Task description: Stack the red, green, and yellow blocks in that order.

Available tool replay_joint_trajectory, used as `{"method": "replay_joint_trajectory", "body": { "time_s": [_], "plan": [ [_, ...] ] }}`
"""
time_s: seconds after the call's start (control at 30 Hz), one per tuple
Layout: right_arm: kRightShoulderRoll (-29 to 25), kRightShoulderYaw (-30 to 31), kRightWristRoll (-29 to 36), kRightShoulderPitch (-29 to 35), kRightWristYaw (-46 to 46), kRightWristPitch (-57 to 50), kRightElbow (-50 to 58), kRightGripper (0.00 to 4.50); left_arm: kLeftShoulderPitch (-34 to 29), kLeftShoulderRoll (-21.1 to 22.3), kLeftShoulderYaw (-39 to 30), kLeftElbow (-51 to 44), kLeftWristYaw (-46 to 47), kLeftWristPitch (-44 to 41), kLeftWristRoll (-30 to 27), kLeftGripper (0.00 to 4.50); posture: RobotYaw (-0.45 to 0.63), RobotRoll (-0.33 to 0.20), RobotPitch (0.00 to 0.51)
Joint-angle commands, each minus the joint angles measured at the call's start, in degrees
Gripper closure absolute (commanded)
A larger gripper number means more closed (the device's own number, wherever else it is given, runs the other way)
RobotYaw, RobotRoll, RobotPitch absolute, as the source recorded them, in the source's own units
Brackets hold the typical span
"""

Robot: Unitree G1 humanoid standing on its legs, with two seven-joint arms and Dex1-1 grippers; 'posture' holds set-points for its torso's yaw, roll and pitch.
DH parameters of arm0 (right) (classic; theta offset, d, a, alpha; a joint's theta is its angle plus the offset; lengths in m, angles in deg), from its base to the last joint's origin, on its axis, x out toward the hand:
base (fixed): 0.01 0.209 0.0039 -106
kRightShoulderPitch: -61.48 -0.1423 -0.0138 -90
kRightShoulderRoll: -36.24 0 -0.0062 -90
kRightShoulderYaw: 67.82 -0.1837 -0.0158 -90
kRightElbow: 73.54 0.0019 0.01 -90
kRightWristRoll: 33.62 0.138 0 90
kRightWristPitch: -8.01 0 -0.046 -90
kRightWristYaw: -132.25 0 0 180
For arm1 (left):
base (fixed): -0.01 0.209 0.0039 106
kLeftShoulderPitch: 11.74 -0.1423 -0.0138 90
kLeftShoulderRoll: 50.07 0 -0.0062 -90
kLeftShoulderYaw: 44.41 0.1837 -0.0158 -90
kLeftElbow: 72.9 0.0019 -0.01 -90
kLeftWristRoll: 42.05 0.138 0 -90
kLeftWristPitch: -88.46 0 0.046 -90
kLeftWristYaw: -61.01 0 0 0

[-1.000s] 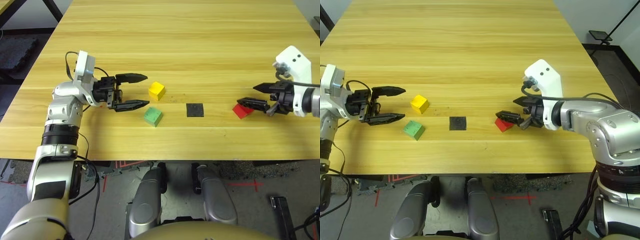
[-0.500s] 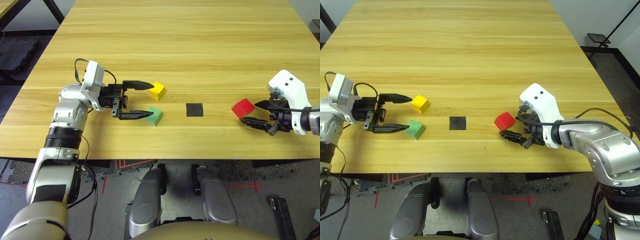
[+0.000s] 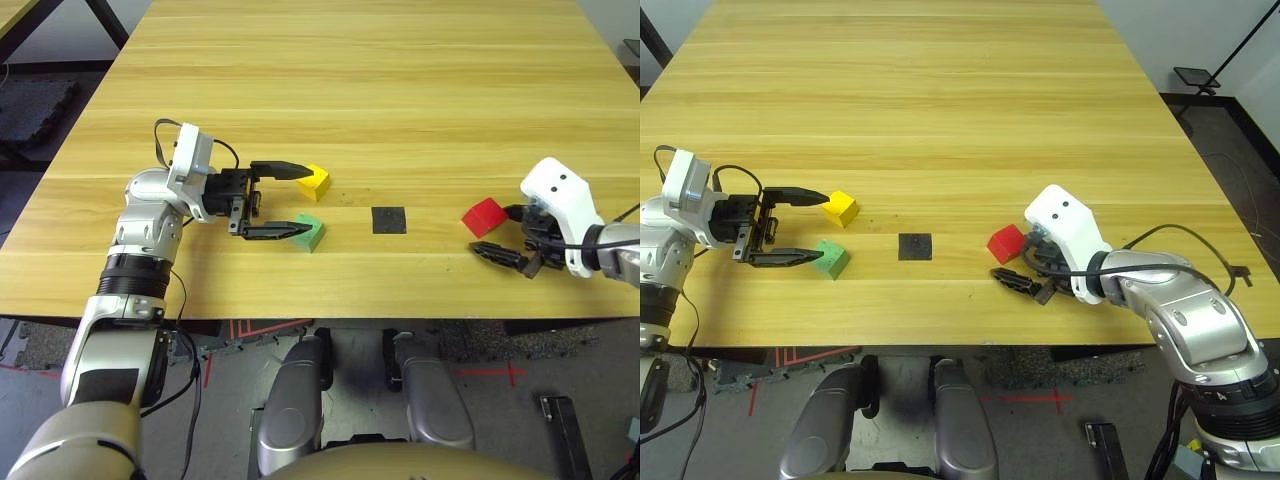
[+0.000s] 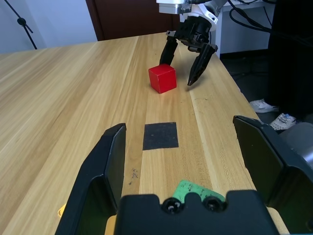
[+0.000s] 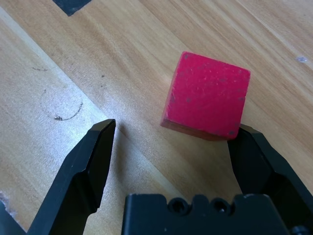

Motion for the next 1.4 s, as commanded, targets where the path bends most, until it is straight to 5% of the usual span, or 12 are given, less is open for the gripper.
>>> {"method": "replay_joint_trajectory", "body": {
  "time_s": [0.03,0.1,0.2,0.47,0.6,0.97,1.03,1.4],
  "plan": [
    [0.2,0.6,-0.9,1.2,-0.2,0.6,0.4,0.00,-0.6,-0.2,0.5,-0.7,-0.5,0.5,0.6,0.03,0.12,-0.040,0.237],
    [0.4,0.6,-1.1,1.4,-0.1,0.6,0.3,0.00,-0.6,-0.3,0.6,-0.7,-0.5,0.6,0.7,0.03,0.12,-0.039,0.237],
    [0.6,1.0,-1.9,0.9,-0.1,1.4,-0.4,0.66,-0.6,-0.6,0.6,-0.5,-0.5,0.7,0.8,0.00,0.12,-0.037,0.236],
    [0.6,2.2,-3.9,-1.5,-1.4,3.7,-1.8,3.38,-0.2,-0.8,0.5,-0.2,-0.5,0.7,1.2,0.00,0.13,-0.032,0.243],
    [1.2,4.0,-4.8,-7.6,-5.0,8.8,-6.0,4.42,0.2,-0.7,0.1,0.4,-0.5,0.9,1.4,0.00,0.14,-0.032,0.241],
    [2.1,10.3,-9.0,-17.3,-13.2,14.5,-13.2,4.25,-2.3,-1.6,-1.5,-2.0,0.1,1.1,2.1,0.00,0.20,-0.031,0.212],
    [2.7,10.5,-8.9,-17.2,-14.0,14.9,-13.1,3.86,-2.9,-1.3,-1.8,-2.6,0.2,0.7,2.0,0.00,0.20,-0.024,0.209],
    [10.2,5.7,-6.4,-21.1,-10.5,13.3,-9.1,0.10,-2.4,-2.2,-1.4,-3.8,0.4,-1.3,2.4,0.00,0.18,-0.012,0.208]
  ]
}}
